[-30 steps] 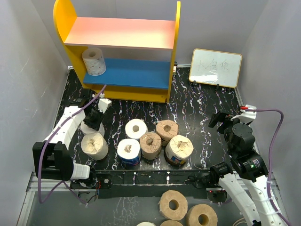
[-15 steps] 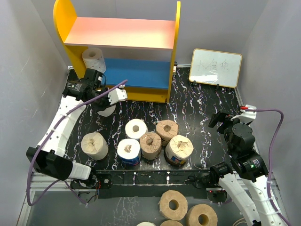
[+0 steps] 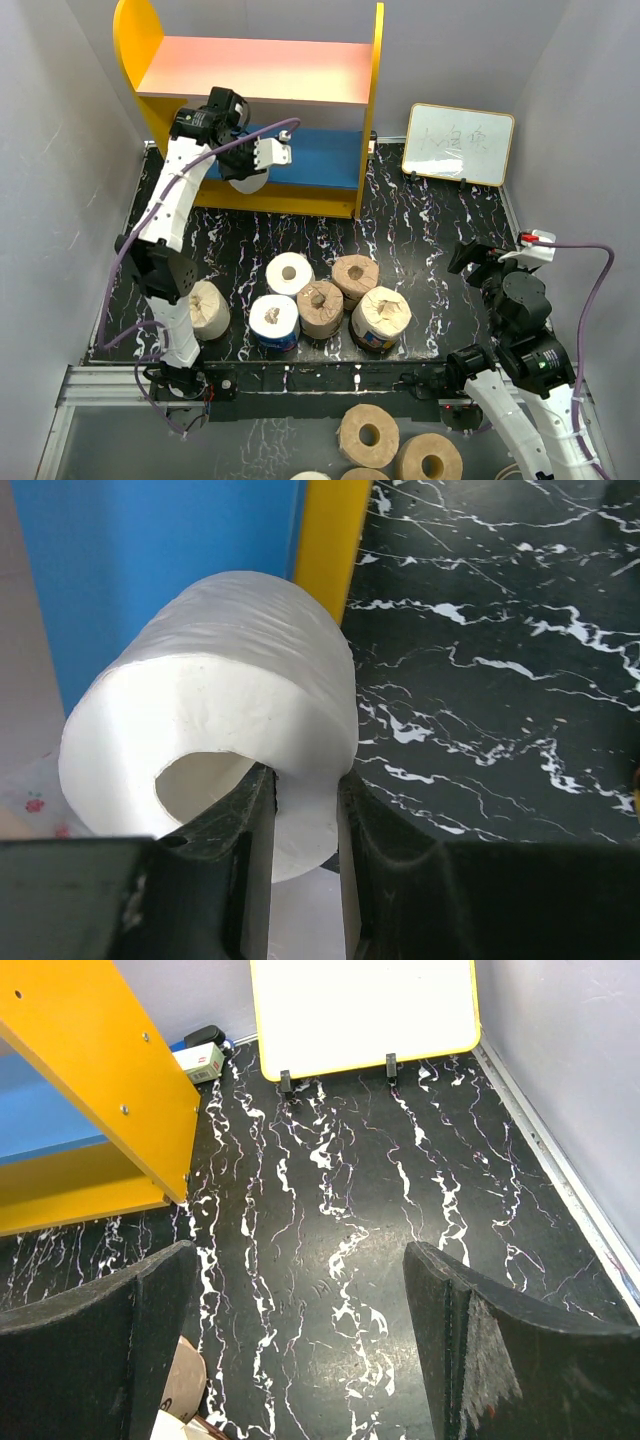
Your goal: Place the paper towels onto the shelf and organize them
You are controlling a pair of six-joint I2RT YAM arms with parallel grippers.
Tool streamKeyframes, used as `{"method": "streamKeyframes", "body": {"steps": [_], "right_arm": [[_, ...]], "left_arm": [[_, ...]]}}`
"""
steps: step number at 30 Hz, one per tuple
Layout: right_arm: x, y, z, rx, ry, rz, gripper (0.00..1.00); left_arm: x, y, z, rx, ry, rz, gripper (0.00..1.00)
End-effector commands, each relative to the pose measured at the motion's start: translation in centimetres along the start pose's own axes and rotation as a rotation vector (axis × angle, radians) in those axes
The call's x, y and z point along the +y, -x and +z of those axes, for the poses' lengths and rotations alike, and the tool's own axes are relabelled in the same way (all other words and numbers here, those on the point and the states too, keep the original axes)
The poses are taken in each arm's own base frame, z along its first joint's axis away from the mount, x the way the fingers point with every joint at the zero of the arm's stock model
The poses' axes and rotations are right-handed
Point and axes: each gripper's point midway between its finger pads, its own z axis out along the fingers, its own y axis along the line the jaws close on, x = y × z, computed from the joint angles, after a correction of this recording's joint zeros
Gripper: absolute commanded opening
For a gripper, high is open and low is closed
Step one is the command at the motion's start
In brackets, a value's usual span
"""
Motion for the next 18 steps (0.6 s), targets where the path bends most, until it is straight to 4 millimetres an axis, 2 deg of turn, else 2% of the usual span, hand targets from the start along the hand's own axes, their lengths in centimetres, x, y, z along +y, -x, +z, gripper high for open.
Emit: {"method": "streamKeyframes", "body": {"steps": [1,8,18], "right_arm": [[0.2,1.4,-0.1,-0.055,0.007,0.028,0.83],[0.4,1.1,0.2,-0.040,0.010,0.018,0.83],[0.4,1.1,0.2,-0.041,0.009,0.018,0.83]], "left_arm": [[1.6,0.2,-1.5,0.002,0.056,0.026,0.00],[4.3,-0.8,0.4,0.028,0.114,0.015,0.00],[8.2,0.5,-0.6,-0.025,0.280,0.016,0.00]]}}
